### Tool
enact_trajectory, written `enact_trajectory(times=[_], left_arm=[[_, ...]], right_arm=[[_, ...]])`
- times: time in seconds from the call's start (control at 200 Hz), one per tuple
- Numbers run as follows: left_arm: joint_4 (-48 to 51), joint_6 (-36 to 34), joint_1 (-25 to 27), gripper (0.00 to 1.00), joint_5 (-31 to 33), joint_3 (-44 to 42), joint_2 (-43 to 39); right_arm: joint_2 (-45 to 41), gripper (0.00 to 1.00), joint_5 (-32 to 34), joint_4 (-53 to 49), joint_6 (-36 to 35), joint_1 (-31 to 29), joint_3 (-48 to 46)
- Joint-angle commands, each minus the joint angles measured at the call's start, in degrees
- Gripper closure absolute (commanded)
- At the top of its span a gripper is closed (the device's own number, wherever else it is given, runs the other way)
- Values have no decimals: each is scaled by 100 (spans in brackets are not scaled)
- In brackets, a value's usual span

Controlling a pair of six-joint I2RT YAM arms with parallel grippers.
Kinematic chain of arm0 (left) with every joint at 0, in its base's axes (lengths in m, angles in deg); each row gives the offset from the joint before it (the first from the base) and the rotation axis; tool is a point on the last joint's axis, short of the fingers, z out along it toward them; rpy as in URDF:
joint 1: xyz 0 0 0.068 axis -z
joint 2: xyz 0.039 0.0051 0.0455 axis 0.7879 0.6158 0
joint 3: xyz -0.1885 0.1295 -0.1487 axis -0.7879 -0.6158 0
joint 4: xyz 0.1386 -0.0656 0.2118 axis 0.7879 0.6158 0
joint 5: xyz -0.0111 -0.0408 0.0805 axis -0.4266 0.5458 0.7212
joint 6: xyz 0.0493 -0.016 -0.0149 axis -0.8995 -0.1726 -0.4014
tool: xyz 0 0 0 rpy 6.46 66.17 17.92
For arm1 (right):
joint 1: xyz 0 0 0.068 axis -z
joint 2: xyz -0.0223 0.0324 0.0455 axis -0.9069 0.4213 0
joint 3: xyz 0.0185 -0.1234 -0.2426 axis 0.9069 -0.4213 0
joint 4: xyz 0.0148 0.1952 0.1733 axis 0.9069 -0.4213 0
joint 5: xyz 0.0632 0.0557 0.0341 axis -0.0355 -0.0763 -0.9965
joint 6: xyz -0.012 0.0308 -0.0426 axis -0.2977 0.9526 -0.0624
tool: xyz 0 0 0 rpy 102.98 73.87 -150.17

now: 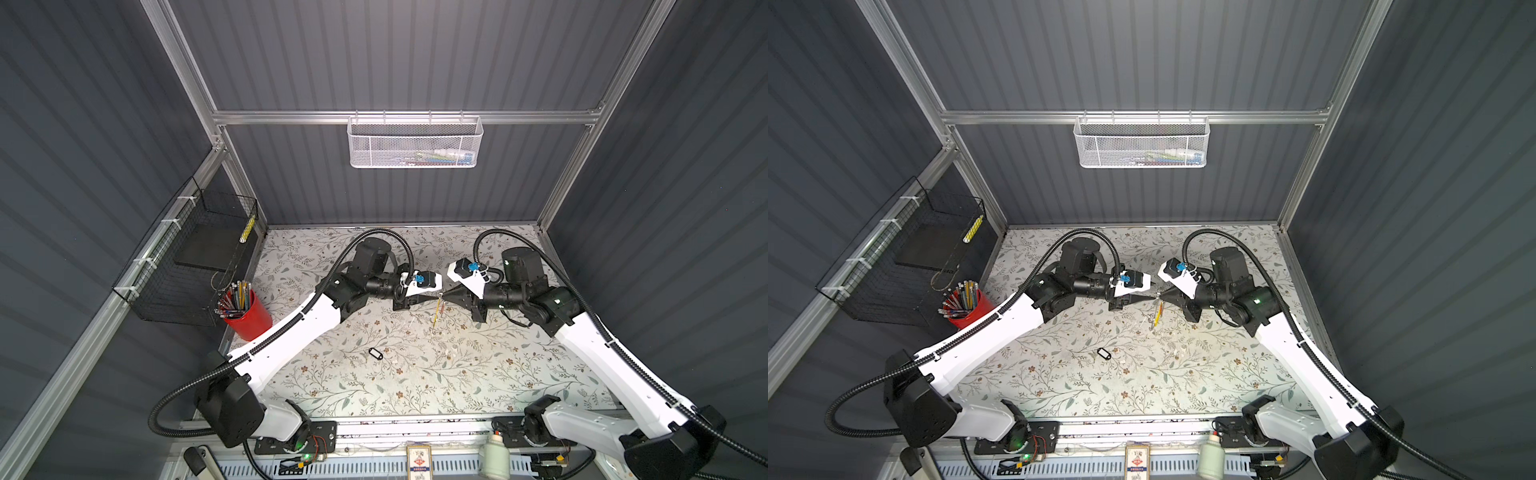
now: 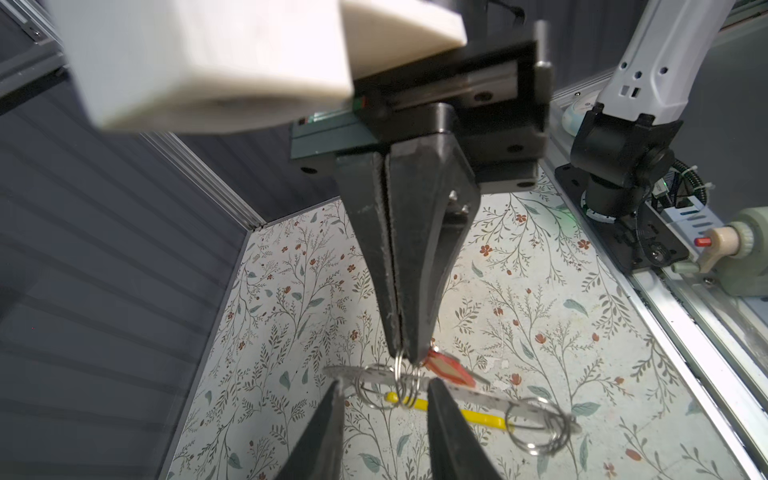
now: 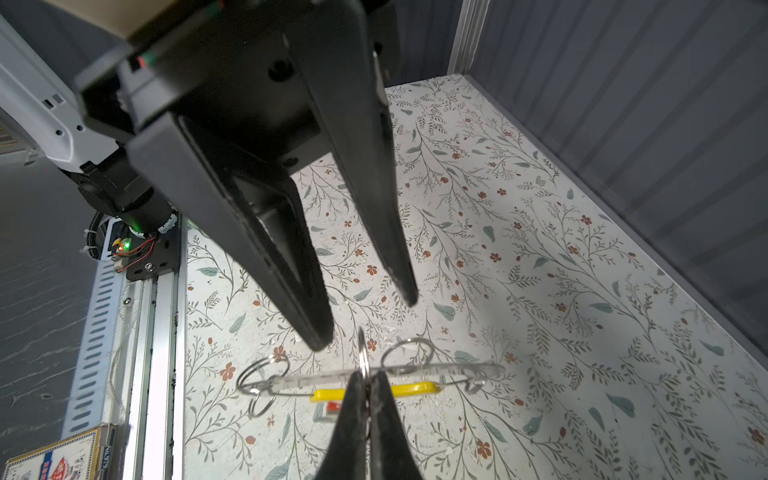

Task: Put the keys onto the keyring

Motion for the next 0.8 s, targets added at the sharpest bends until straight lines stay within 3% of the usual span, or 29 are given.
enact_trajectory(times=[0.0, 0.795], left_arm=[[294, -154, 60, 67, 86, 310, 120], [672, -277, 144, 84, -8, 533, 385]], right_arm=[[-10, 100, 87, -204, -90, -70, 173], [-74, 100, 144, 200, -63, -238, 85]])
